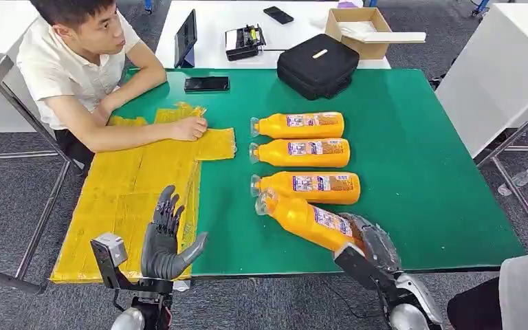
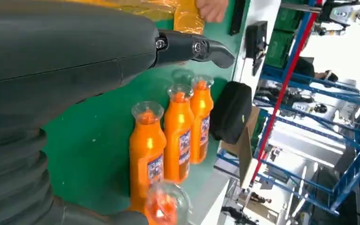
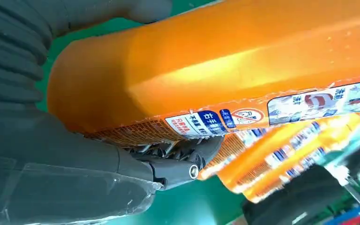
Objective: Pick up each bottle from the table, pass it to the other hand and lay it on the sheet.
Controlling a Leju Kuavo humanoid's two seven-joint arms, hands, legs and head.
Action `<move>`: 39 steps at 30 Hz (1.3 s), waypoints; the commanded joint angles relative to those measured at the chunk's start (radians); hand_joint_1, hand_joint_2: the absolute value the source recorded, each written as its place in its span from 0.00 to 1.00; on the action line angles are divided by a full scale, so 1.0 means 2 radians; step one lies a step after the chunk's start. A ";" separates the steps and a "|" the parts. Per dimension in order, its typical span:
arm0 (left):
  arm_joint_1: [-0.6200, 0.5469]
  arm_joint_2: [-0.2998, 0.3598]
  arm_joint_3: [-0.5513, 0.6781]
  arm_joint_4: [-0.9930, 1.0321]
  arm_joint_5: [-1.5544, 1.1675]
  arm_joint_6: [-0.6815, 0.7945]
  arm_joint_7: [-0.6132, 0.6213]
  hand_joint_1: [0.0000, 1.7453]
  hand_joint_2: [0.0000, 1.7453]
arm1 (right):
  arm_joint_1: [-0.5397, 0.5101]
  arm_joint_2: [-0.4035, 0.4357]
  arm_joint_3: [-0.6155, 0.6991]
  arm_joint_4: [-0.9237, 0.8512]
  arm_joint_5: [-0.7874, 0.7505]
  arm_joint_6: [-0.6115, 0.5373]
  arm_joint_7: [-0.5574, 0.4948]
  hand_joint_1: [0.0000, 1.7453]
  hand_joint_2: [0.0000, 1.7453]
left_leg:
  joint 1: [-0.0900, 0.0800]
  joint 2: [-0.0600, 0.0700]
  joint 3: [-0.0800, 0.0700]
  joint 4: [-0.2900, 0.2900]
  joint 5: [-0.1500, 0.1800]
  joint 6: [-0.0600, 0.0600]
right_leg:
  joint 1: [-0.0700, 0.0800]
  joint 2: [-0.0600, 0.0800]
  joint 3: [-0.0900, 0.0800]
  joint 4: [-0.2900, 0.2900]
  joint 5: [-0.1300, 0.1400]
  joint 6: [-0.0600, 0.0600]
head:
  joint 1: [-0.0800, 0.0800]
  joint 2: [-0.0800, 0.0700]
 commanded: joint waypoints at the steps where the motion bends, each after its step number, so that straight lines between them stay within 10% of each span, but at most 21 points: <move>1: -0.005 -0.021 0.009 0.037 0.008 -0.002 0.005 0.00 1.00 | -0.010 0.028 -0.018 -0.005 -0.001 0.003 -0.008 1.00 1.00 | 0.000 0.001 0.002 0.000 -0.001 0.000 | 0.001 0.000 0.002 0.000 -0.001 -0.002 | 0.000 0.000; 39: -0.087 -0.021 -0.050 0.188 0.126 -0.117 0.007 0.00 1.00 | -0.175 0.104 0.092 0.135 -0.064 0.036 -0.093 1.00 1.00 | 0.000 0.001 0.000 0.000 0.000 0.000 | 0.000 0.001 0.000 0.000 0.000 -0.001 | 0.000 0.000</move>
